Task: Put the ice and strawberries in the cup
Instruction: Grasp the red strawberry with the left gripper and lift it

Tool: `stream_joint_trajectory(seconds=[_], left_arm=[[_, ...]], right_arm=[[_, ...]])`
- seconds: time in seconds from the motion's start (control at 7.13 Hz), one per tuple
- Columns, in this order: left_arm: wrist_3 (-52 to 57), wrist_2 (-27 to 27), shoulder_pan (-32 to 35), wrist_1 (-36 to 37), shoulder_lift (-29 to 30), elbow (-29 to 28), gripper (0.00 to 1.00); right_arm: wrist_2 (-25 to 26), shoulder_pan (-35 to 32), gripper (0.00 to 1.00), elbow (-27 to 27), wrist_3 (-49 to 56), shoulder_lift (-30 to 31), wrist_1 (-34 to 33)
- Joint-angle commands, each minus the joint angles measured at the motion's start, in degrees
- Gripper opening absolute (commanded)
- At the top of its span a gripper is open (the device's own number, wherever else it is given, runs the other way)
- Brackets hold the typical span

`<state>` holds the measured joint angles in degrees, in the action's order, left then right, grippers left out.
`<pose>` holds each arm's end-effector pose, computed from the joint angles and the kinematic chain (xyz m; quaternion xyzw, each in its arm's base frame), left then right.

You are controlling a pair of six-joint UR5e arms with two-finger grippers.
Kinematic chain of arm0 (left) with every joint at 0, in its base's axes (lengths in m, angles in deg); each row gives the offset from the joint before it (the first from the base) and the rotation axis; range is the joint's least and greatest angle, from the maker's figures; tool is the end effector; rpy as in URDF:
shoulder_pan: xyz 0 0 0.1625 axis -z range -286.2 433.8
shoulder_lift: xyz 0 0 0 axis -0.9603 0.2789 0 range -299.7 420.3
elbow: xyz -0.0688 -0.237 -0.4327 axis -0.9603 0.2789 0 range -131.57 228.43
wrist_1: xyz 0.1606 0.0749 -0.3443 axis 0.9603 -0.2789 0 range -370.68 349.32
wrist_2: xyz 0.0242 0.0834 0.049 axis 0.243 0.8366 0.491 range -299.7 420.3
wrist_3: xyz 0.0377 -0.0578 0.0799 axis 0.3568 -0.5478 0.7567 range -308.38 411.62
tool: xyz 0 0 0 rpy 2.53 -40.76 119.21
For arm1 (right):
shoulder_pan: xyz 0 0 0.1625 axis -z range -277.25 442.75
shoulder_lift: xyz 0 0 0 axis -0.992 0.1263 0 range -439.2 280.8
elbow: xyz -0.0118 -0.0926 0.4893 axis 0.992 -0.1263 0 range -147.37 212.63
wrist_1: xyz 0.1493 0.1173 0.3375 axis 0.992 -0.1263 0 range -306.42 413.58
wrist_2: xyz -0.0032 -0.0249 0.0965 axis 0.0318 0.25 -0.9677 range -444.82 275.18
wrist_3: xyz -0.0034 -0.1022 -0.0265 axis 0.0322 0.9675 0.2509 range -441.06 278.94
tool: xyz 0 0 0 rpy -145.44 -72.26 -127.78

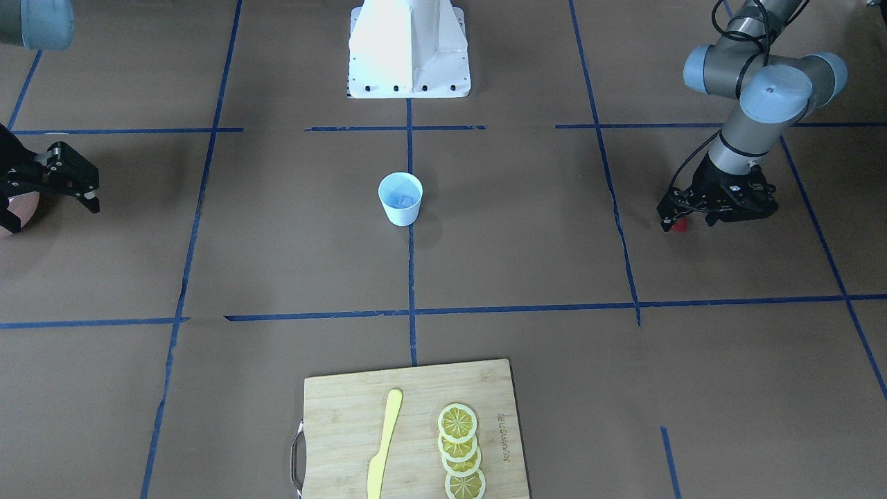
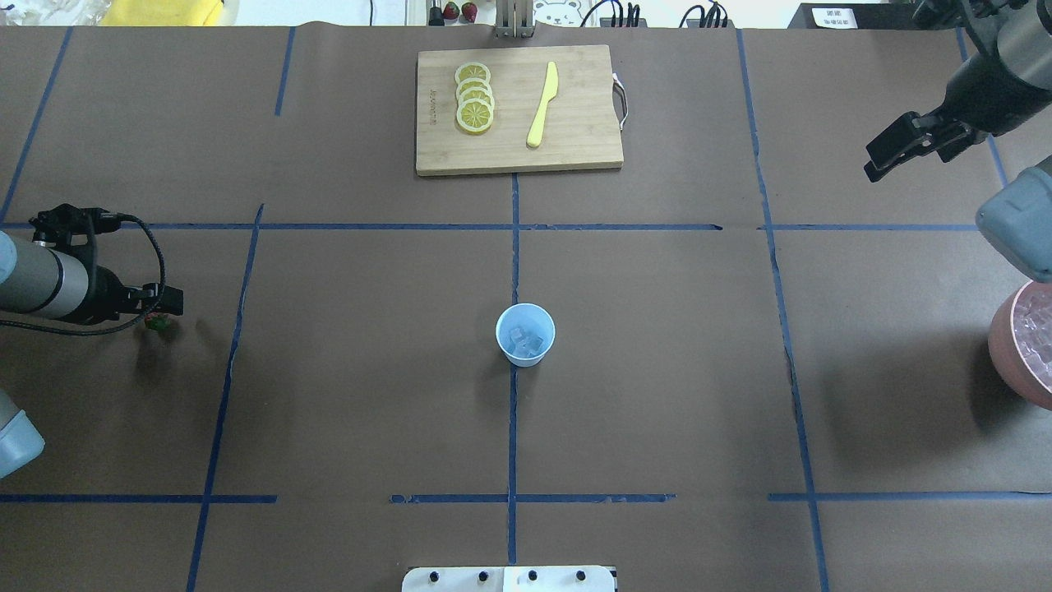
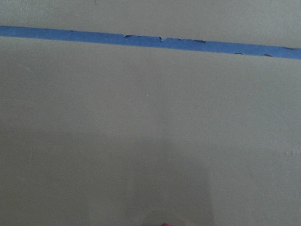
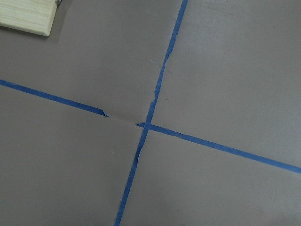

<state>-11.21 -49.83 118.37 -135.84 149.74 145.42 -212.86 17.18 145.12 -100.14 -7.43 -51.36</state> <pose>0.2859 -0.4177 0.6278 0.0725 0.3790 -0.0778 0.9193 -0.1685 -0.5357 0.4300 0.0782 -0.3733 -0.1157 0.9172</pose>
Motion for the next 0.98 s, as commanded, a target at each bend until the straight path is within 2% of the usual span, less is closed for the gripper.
stream_joint_trajectory(seconds=[0.0, 0.14, 0.56, 0.7, 0.84], left_arm=[[-0.1, 0.0, -0.3, 0.0, -0.1, 0.3, 0.88], [-0.1, 0.0, -0.3, 0.0, -0.1, 0.4, 0.73], [-0.1, 0.0, -0.4, 0.1, -0.3, 0.7, 0.19], [0.0, -0.1, -0.4, 0.4, -0.7, 1.8, 0.08], [0.2, -0.3, -0.3, 3.8, -1.1, 4.9, 0.0]], right_arm=[[-0.1, -0.3, 1.0, 0.1, 0.0, 0.2, 0.0], [-0.1, -0.3, 1.0, 0.2, 0.0, 0.6, 0.0], [-0.1, -0.3, 1.0, 0.4, 0.0, 0.8, 0.0], [0.0, -0.3, 1.0, 0.7, 0.0, 0.8, 0.0], [-0.1, -0.7, 1.0, 1.1, 0.0, 0.8, -0.1]])
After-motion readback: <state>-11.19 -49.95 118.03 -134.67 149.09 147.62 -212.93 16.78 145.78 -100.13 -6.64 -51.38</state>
